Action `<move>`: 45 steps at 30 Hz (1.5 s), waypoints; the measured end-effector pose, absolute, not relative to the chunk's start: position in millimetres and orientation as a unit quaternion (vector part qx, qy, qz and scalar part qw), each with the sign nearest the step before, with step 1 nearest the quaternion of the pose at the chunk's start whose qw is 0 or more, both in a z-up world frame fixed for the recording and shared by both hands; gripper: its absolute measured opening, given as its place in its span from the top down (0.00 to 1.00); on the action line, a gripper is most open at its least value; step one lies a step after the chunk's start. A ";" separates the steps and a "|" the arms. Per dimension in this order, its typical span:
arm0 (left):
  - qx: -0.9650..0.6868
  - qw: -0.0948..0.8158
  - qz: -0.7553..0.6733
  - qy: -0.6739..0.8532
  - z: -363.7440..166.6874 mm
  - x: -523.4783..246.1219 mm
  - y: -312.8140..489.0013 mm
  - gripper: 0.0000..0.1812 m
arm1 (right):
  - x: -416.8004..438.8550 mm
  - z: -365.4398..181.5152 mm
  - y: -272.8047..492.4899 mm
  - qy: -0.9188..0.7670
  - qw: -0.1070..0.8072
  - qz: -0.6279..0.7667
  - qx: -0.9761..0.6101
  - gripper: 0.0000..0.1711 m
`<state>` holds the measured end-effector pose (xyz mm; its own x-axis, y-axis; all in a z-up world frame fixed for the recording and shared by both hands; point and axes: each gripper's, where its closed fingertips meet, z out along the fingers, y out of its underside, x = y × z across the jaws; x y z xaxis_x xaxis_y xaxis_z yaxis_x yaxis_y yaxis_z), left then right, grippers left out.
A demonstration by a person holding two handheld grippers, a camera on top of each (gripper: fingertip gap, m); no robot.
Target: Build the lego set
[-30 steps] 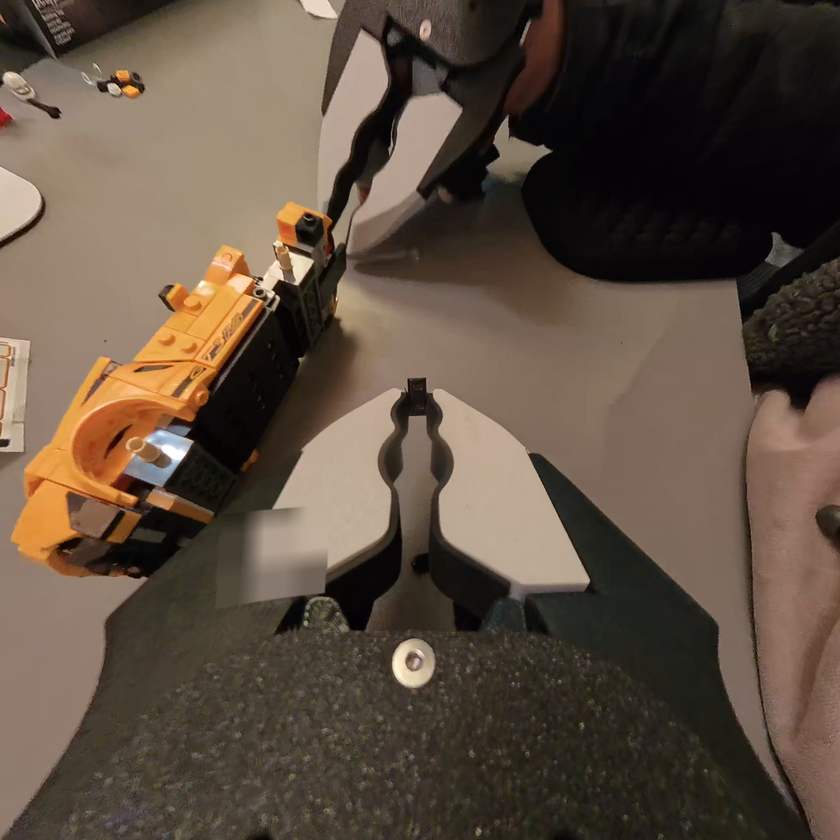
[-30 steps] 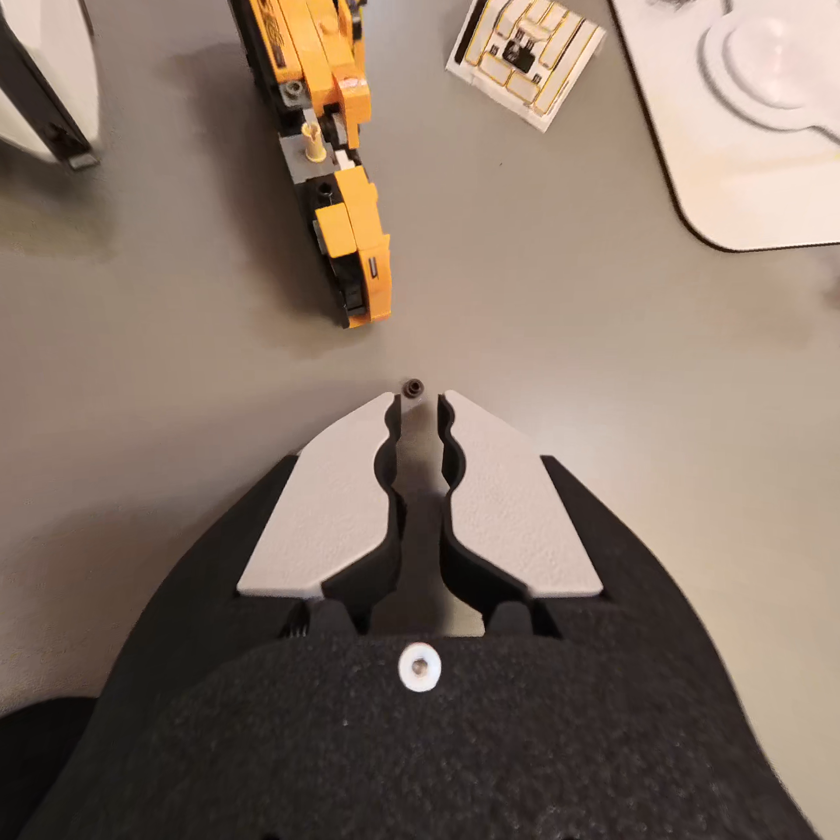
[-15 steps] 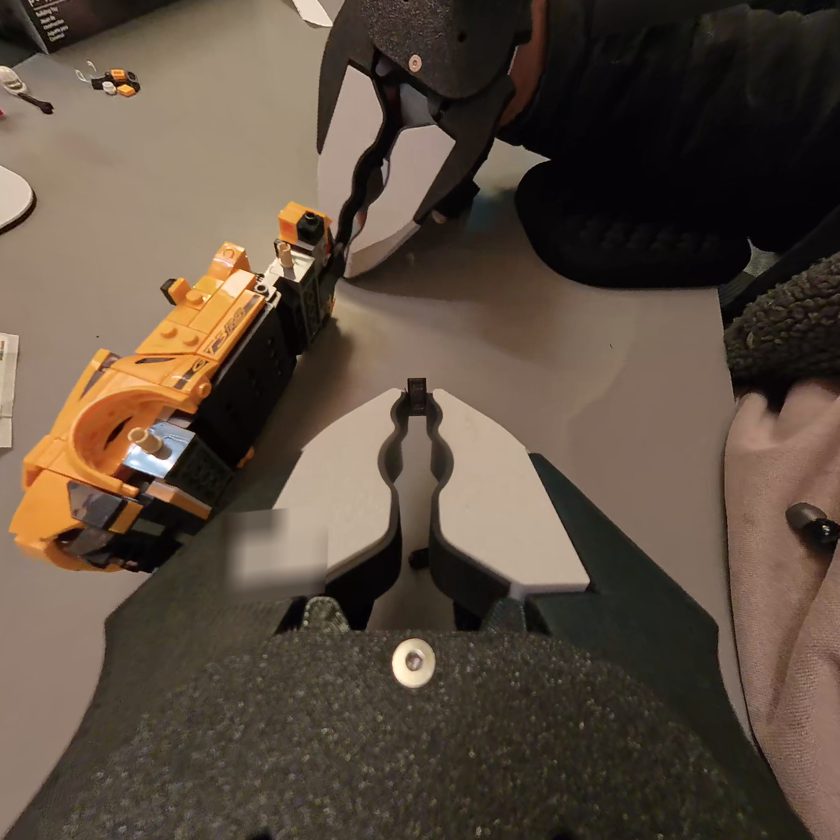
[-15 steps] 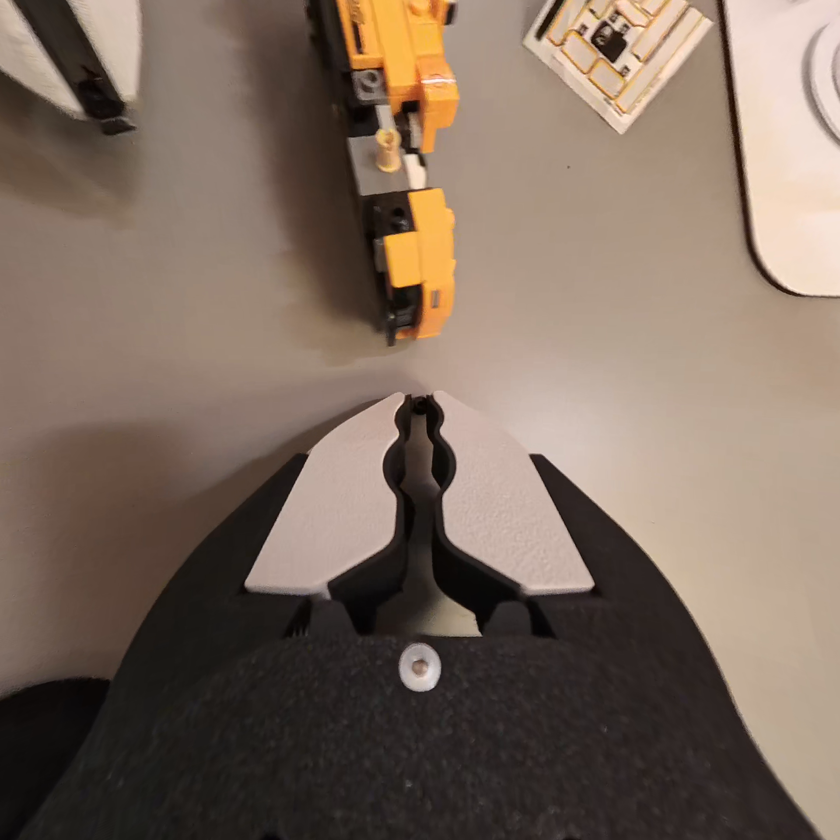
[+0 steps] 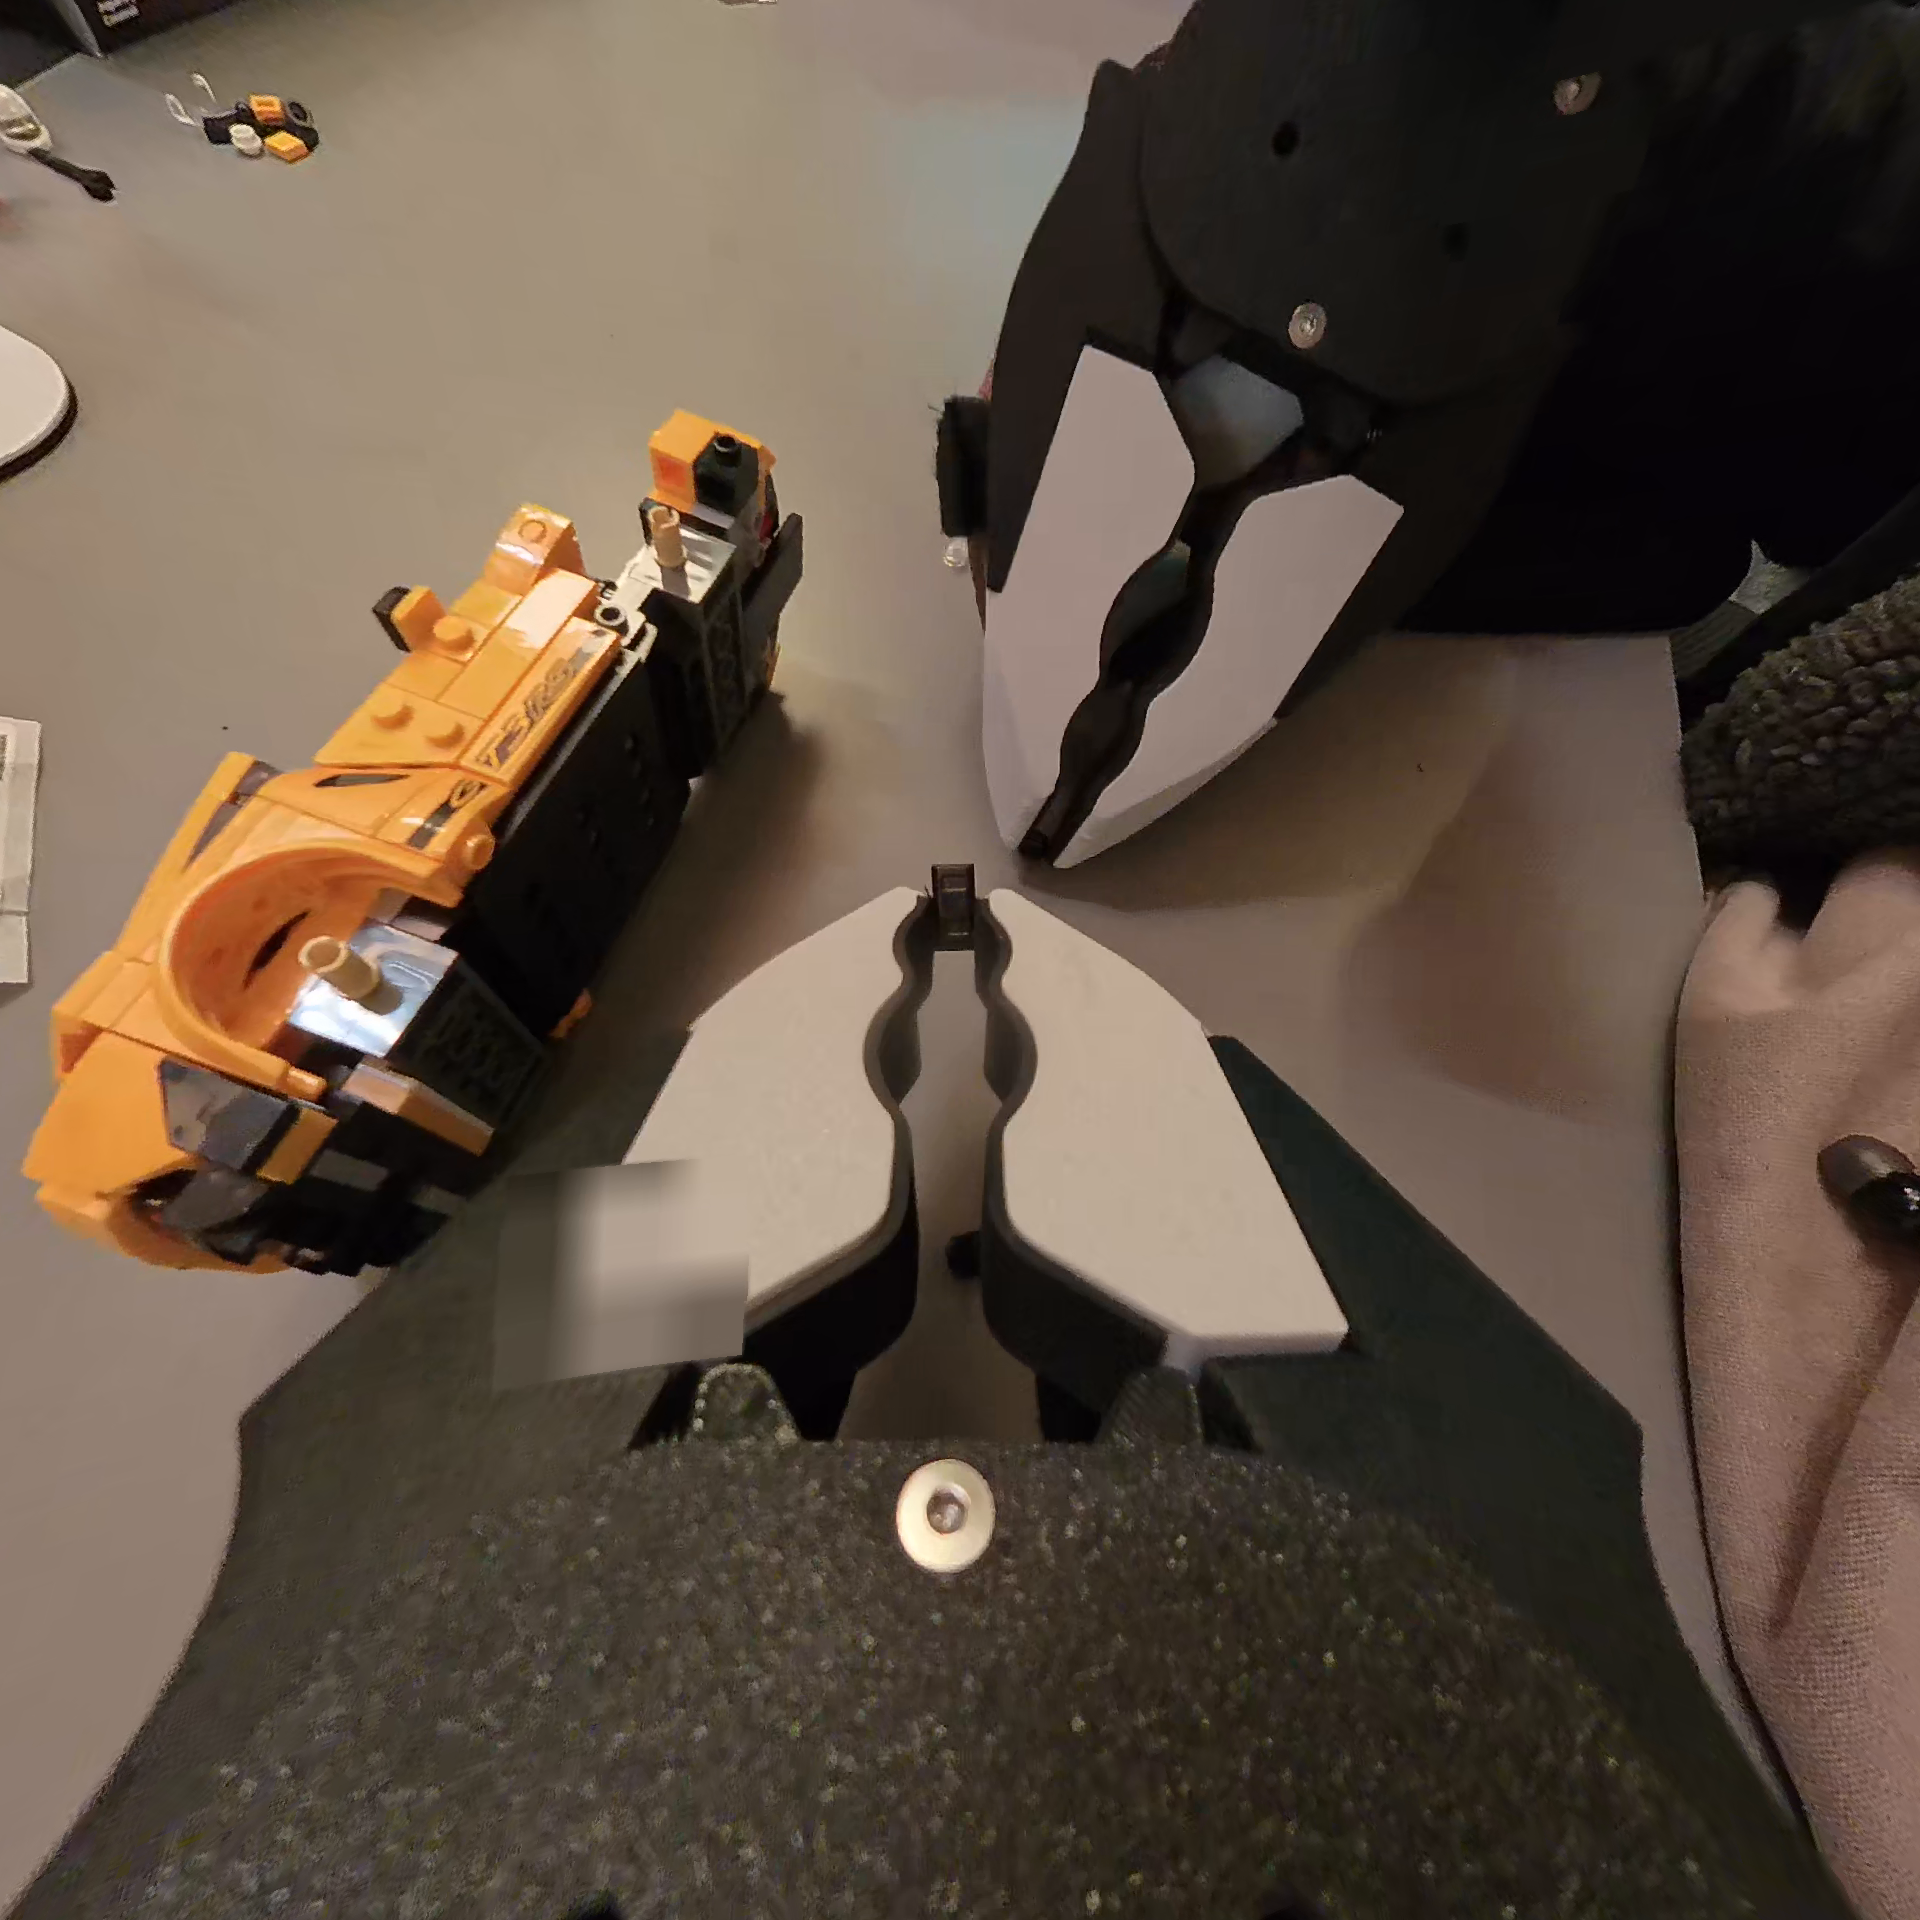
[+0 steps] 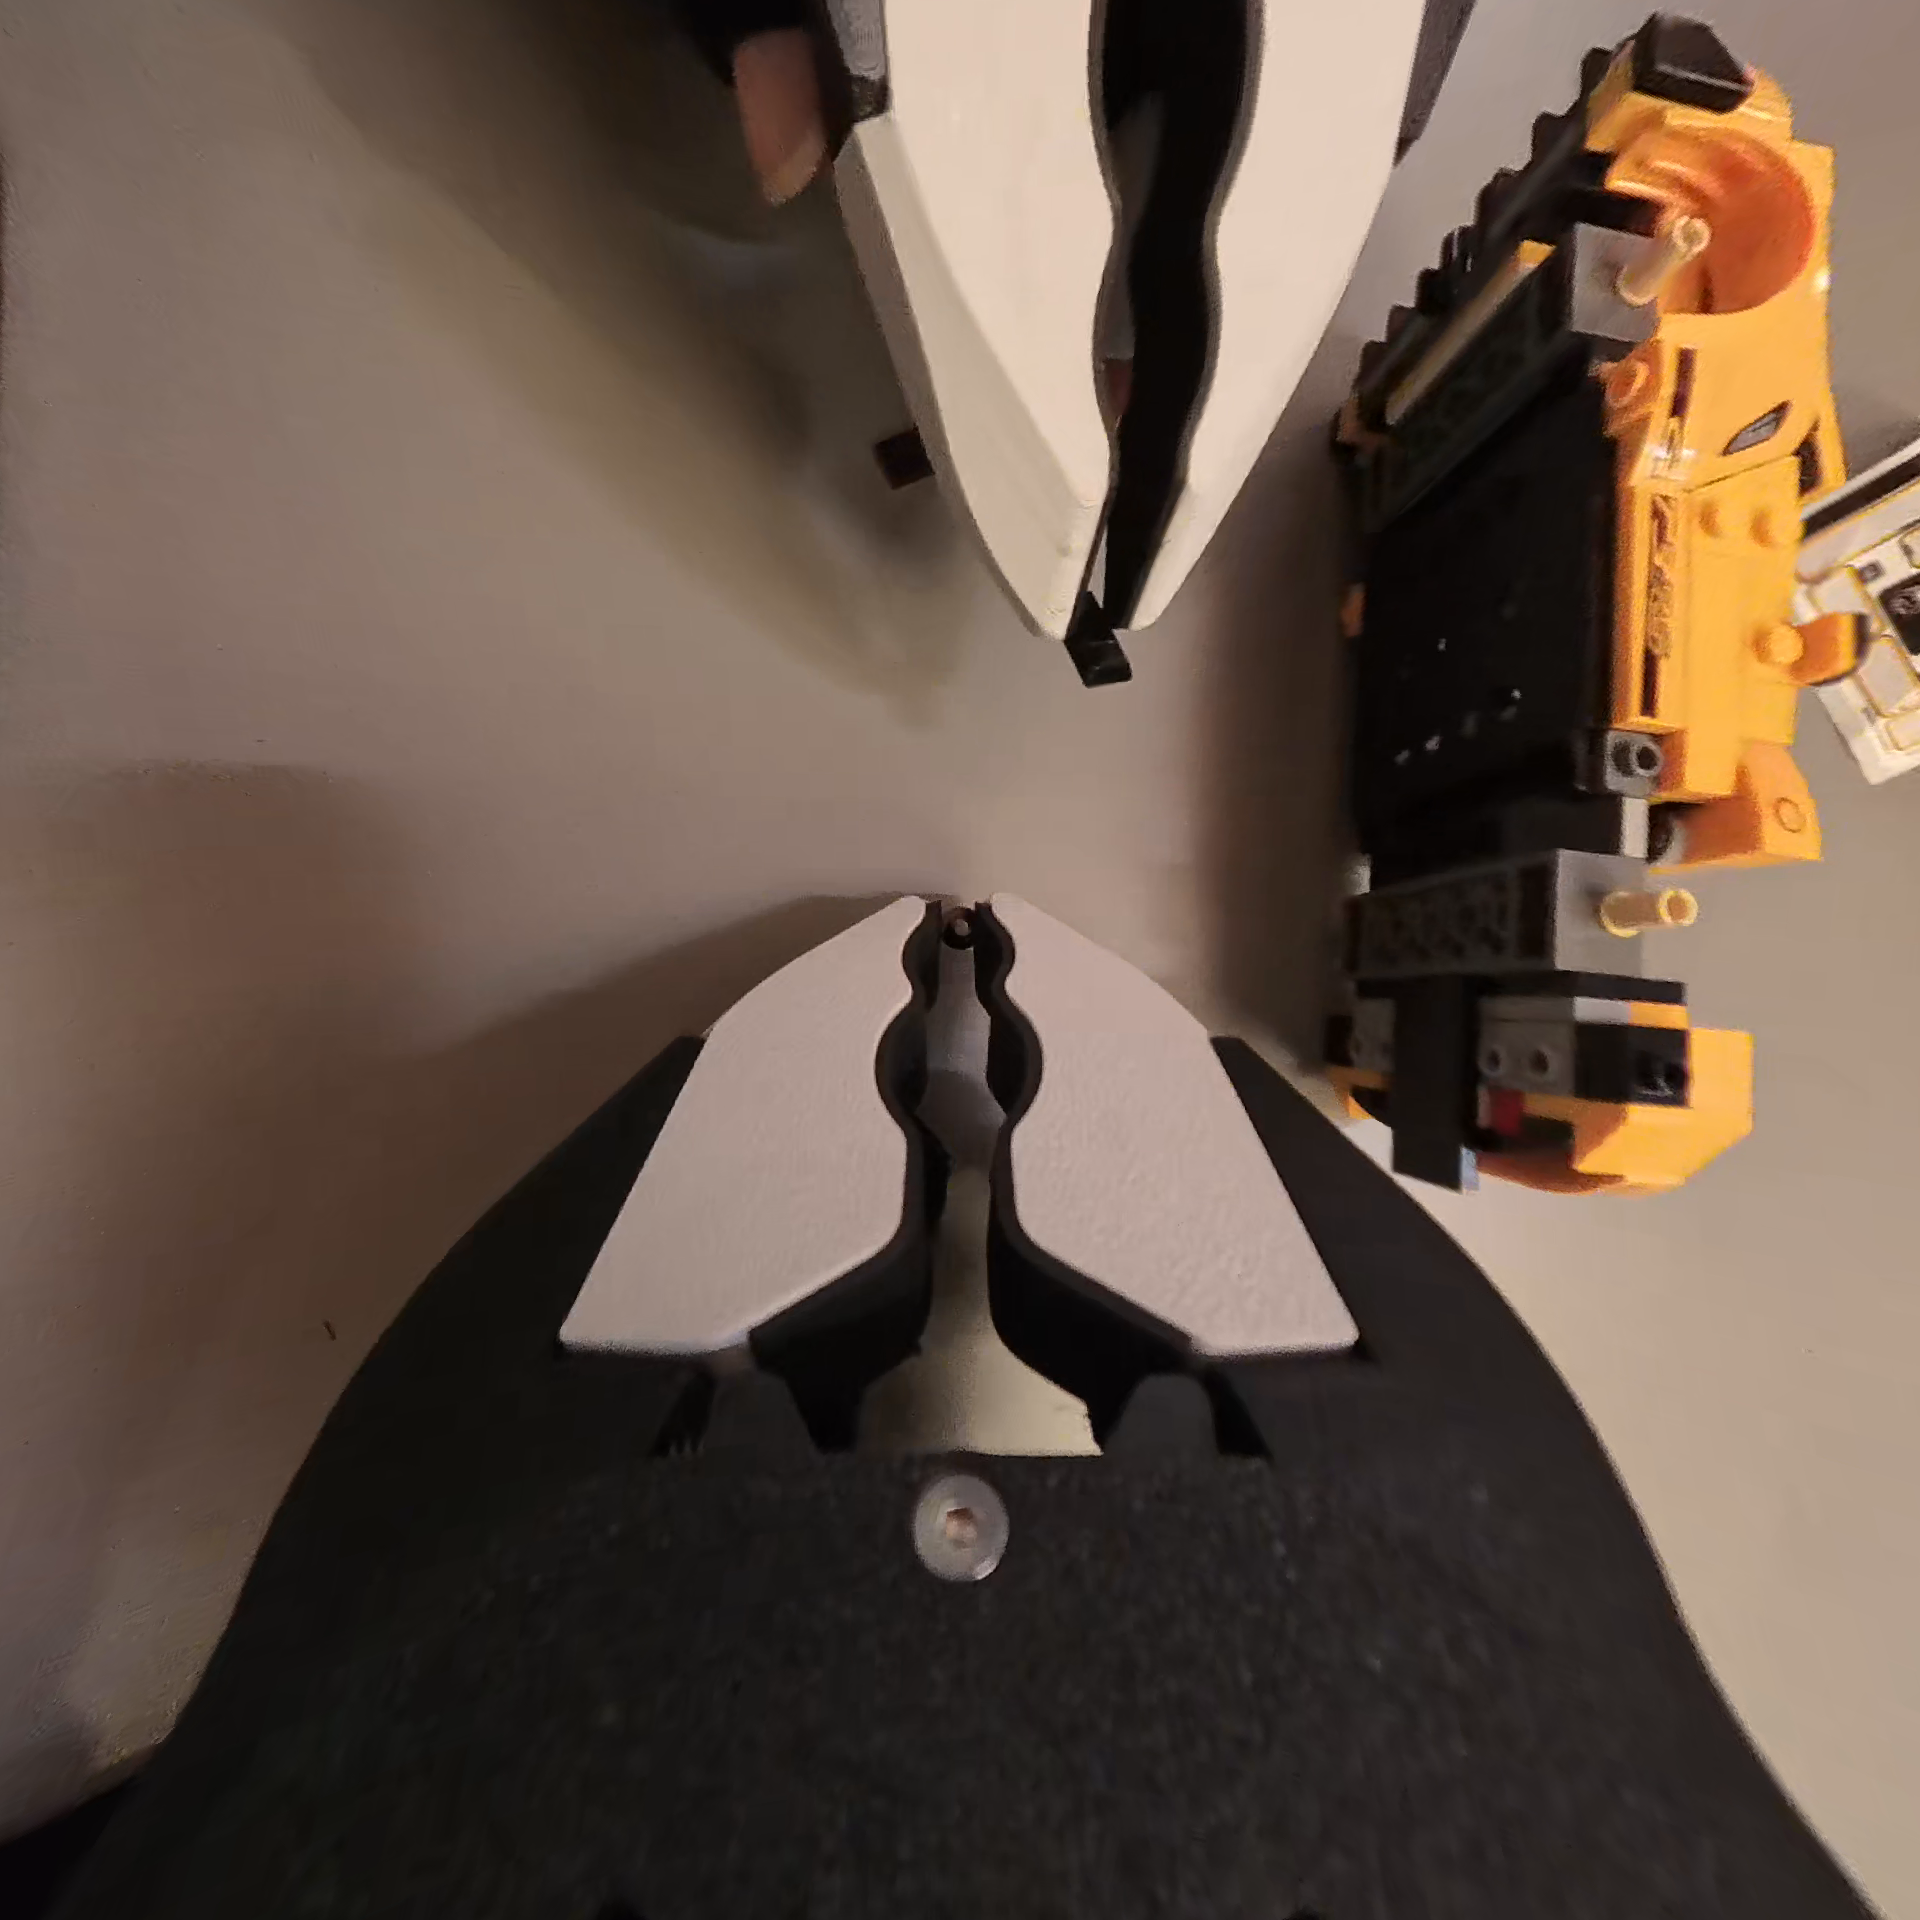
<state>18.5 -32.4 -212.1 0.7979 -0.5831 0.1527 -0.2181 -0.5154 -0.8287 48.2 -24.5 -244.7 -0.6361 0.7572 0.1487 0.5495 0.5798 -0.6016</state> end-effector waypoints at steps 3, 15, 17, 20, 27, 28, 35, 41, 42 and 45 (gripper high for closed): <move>-0.845 0.429 -0.213 0.237 -213.2 18.4 -32.5 0.96 | 47.8 -246.6 -19.3 -0.864 0.202 0.256 -0.384 0.97; -0.845 0.426 -0.216 0.239 -214.2 18.6 -33.8 0.96 | 54.9 -243.0 43.2 -0.821 0.235 0.235 -0.464 0.96; -0.845 0.425 -0.215 0.241 -214.6 19.0 -34.3 0.96 | 55.3 -246.2 44.1 -0.821 0.230 0.232 -0.468 0.94; -0.845 0.425 -0.216 0.242 -214.5 19.3 -34.6 0.96 | 56.0 -248.5 43.0 -0.821 0.220 0.233 -0.472 0.90; -0.845 0.422 -0.218 0.245 -215.2 20.4 -35.7 0.96 | 61.5 -237.5 47.3 -0.806 0.210 0.263 -0.487 0.76; -0.845 0.423 -0.218 0.245 -214.7 20.2 -35.6 0.96 | 63.9 -233.2 51.1 -0.801 0.215 0.267 -0.491 0.76; -0.841 0.432 -0.227 0.233 -210.7 18.4 -33.9 0.96 | 99.1 -230.6 68.0 -0.794 0.192 0.270 -0.509 0.85; -0.841 0.433 -0.228 0.233 -210.1 18.5 -34.1 0.96 | 103.9 -243.6 67.7 -0.795 0.172 0.262 -0.519 0.87; -0.840 0.433 -0.229 0.233 -209.8 18.7 -34.2 0.96 | 102.7 -244.6 68.5 -0.793 0.173 0.262 -0.522 0.88; -0.839 0.434 -0.232 0.232 -209.1 19.0 -34.5 0.96 | 100.4 -249.9 68.9 -0.792 0.168 0.259 -0.527 0.89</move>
<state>19.0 -34.5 -209.1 0.7848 -0.5906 0.1881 -0.1884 -0.5164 -0.8354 100.4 68.9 -249.9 -0.3887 0.9213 -0.0060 0.7472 0.3114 -0.5871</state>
